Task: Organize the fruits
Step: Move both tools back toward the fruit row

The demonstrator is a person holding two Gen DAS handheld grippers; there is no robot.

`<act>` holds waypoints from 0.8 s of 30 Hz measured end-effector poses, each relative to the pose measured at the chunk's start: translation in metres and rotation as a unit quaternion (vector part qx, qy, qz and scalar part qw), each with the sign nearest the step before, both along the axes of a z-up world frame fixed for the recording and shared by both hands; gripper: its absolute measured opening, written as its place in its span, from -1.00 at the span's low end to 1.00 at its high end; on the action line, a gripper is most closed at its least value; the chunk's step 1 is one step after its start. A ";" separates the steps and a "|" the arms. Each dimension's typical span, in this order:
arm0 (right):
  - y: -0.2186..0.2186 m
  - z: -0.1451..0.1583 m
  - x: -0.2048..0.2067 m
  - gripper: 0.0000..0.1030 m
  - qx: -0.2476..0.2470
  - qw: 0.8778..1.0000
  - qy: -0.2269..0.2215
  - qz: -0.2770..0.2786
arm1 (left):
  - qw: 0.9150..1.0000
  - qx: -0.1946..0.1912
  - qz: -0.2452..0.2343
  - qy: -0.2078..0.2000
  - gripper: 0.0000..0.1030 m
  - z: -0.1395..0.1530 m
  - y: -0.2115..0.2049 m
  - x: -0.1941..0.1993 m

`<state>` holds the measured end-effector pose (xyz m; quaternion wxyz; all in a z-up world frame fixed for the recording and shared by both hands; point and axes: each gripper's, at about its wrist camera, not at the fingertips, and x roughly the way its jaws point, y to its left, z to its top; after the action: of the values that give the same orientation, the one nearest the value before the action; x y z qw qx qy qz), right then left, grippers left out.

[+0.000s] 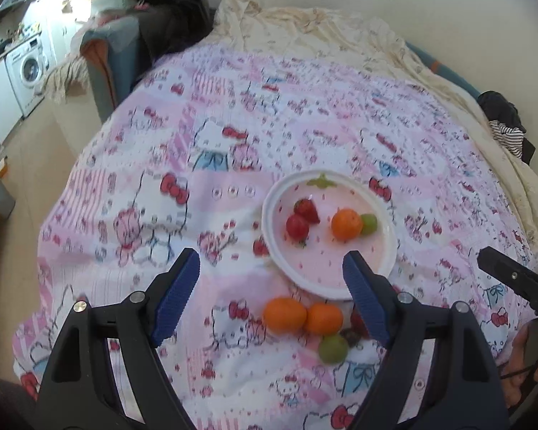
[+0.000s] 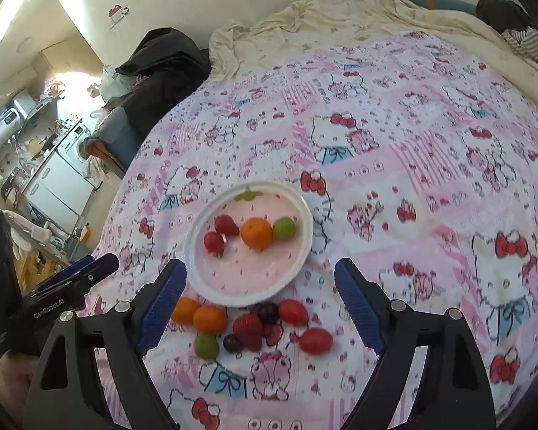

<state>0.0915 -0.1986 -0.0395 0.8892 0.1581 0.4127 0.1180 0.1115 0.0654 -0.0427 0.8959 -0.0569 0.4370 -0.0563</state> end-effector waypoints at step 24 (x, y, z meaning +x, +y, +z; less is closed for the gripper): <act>-0.021 -0.053 -0.015 0.69 0.015 0.995 0.097 -0.028 | 0.982 -0.022 -0.026 0.184 -0.02 -0.102 -0.021 0.028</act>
<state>0.0767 -0.2200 -0.0929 0.8456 0.1938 0.4904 0.0829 0.1399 0.0449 -0.1443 0.7972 -0.0746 0.5940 -0.0782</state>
